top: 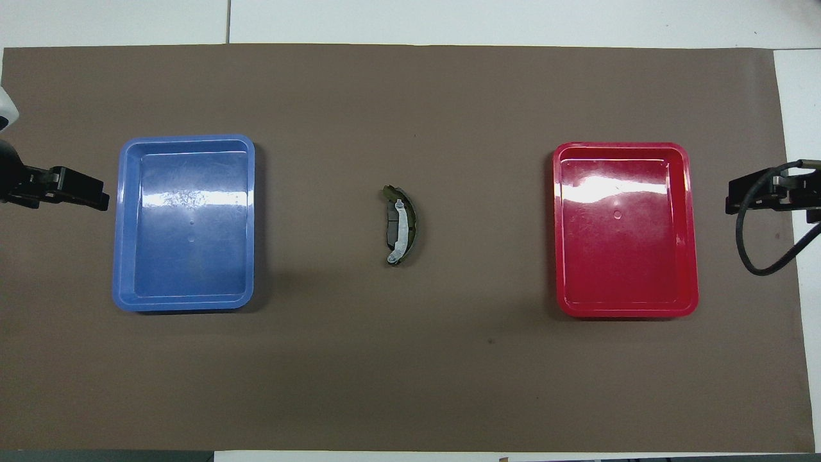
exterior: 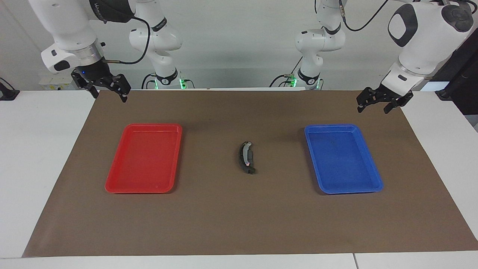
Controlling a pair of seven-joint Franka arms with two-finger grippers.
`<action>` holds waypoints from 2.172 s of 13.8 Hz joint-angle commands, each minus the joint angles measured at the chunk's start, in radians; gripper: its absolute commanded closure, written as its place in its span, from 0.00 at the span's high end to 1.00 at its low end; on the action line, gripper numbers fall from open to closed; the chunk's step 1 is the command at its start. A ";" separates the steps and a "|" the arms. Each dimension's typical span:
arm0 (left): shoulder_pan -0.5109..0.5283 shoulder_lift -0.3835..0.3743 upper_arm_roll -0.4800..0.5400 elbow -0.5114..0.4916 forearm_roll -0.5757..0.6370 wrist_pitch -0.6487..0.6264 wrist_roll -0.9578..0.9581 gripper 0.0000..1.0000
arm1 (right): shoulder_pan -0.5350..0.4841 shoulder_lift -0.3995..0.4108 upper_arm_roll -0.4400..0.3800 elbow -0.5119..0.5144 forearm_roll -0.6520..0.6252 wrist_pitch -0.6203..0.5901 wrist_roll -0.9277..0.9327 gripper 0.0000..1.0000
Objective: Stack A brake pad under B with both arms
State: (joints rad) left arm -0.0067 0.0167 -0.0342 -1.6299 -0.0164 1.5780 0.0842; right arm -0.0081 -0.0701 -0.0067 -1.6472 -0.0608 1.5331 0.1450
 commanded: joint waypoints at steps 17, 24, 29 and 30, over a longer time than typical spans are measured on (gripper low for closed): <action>0.010 0.002 -0.006 0.008 0.007 -0.001 -0.009 0.99 | -0.012 0.027 0.014 0.090 0.041 -0.086 -0.038 1.00; 0.010 0.002 -0.006 0.008 0.007 -0.001 -0.009 0.99 | -0.012 0.026 0.014 0.086 0.047 -0.087 -0.036 1.00; 0.010 0.002 -0.006 0.008 0.007 -0.001 -0.009 0.99 | -0.013 0.026 0.014 0.084 0.047 -0.085 -0.036 1.00; 0.010 0.002 -0.006 0.008 0.007 -0.001 -0.009 0.99 | -0.012 0.026 0.014 0.084 0.047 -0.085 -0.036 1.00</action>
State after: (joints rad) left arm -0.0067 0.0167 -0.0342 -1.6299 -0.0164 1.5780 0.0840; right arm -0.0070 -0.0545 -0.0004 -1.5801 -0.0269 1.4572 0.1328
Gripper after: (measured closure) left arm 0.004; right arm 0.000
